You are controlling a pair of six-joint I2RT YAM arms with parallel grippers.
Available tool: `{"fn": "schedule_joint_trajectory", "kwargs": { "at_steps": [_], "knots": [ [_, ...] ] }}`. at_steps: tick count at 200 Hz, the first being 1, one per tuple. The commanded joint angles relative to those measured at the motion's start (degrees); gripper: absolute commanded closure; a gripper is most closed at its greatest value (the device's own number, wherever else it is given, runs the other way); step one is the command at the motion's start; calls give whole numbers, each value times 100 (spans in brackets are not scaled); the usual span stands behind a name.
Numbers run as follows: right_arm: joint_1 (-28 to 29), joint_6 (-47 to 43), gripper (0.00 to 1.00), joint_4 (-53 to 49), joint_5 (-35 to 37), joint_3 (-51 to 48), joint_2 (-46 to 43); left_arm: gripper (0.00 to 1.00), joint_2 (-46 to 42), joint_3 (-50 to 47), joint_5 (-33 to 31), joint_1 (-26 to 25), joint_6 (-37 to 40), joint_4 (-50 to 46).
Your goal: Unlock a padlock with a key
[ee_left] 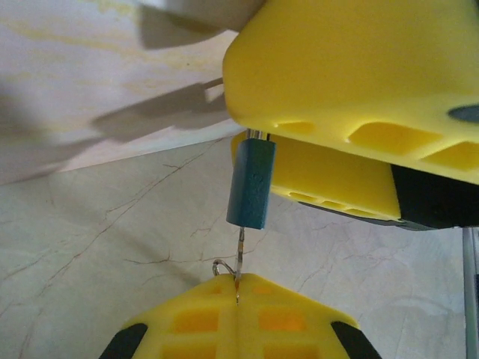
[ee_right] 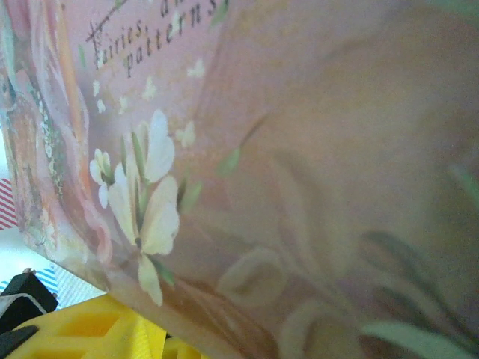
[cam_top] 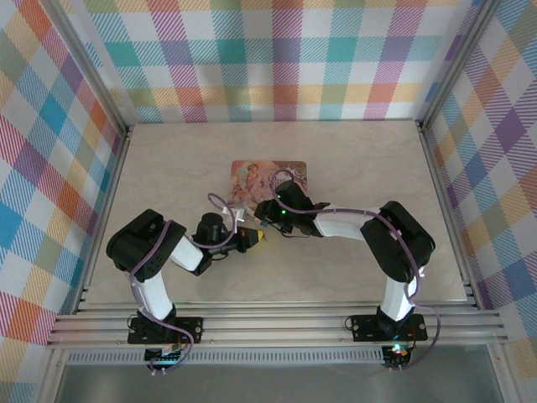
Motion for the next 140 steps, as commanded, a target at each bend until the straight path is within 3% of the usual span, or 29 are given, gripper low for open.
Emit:
{"fn": "schedule_joint_trajectory", "kwargs": {
  "at_steps": [1, 73, 109, 140],
  "knots": [
    [53, 321, 51, -616, -191, -267, 268, 100, -240, 131, 127, -34, -63, -58],
    [61, 211, 70, -978, -208, -265, 165, 100, -580, 337, 125, -34, 171, -672],
    [79, 122, 89, -1133, -223, -204, 102, 100, -713, 404, 105, -34, 237, -827],
    [106, 78, 99, -1223, -260, -166, 94, 100, -828, 438, 22, -34, 246, -934]
  ]
}}
